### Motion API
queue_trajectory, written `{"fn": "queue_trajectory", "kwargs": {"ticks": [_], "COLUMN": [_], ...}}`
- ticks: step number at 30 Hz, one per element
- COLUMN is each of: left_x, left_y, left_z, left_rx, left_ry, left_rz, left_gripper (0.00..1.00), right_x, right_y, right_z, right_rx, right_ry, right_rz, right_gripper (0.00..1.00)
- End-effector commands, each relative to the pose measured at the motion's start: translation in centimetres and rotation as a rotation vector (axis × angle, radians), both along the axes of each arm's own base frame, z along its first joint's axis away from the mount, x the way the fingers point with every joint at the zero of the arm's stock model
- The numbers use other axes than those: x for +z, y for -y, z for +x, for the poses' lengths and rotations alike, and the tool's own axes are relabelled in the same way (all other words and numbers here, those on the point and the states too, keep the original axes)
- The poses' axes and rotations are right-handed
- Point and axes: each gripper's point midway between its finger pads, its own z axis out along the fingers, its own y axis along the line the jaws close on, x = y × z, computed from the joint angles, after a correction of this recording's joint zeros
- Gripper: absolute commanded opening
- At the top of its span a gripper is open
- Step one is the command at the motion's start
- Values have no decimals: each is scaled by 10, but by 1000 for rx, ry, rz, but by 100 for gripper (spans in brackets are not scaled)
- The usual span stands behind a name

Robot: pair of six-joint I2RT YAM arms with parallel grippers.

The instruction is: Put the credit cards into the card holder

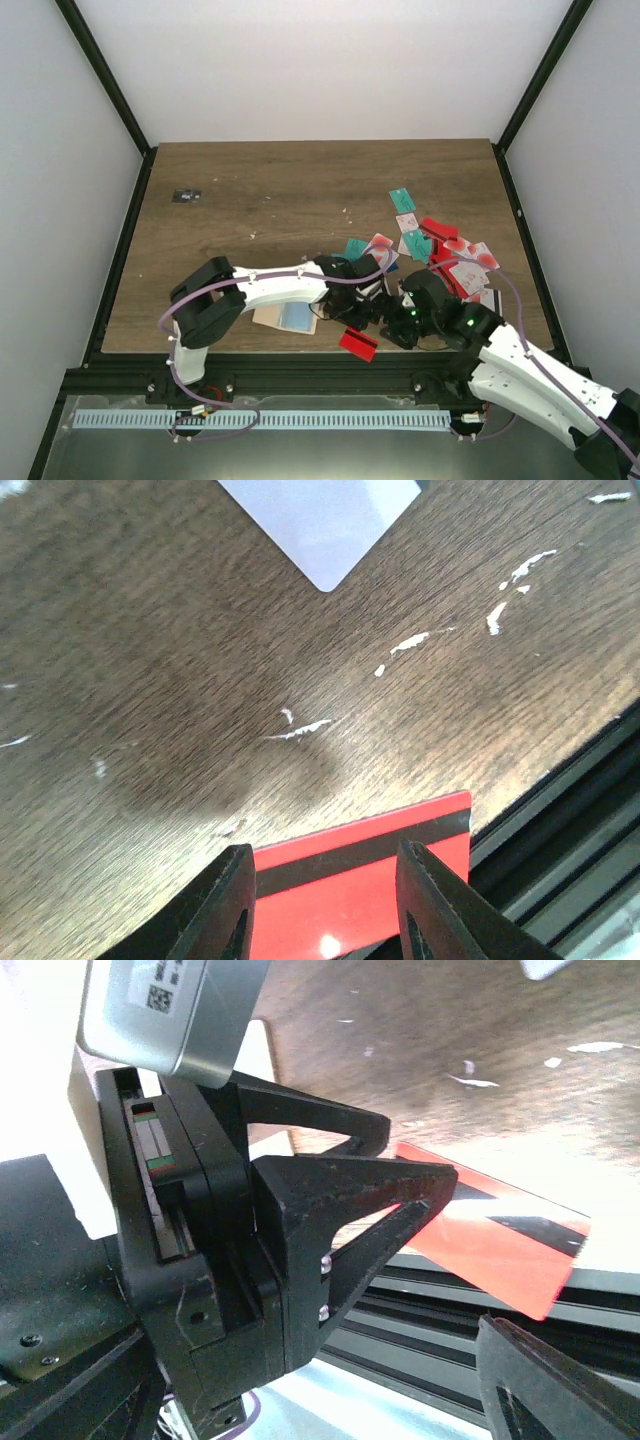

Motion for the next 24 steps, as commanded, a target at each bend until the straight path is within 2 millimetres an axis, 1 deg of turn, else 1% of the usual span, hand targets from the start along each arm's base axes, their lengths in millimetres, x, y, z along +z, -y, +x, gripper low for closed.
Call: {"fn": "queue_trajectory", "kwargs": {"ticks": [1, 4, 10, 14, 16, 19, 24], "left_x": [40, 42, 30, 20, 17, 13, 6], "left_y": [-2, -2, -8, -10, -10, -10, -11], "left_z": [9, 6, 1, -3, -5, -6, -5], "left_rx": [-21, -59, -102, -108, -113, -121, -135], "left_ry": [19, 22, 5, -13, -23, -27, -16], "left_rz": [-101, -115, -96, -90, -96, -98, -102], "left_gripper": [40, 37, 25, 23, 21, 21, 20], "right_x": [-50, -55, -74, -81, -84, -78, -51], "right_y": [35, 35, 42, 44, 48, 48, 40], "right_z": [-26, -29, -40, -46, -49, -48, -36], "right_rx": [-8, 31, 82, 98, 97, 101, 81], "right_ry": [-128, -135, -201, -230, -249, -232, -136], "right_rz": [-189, -204, -279, -291, -308, -307, -233], "right_gripper": [84, 84, 82, 82, 81, 80, 79]}}
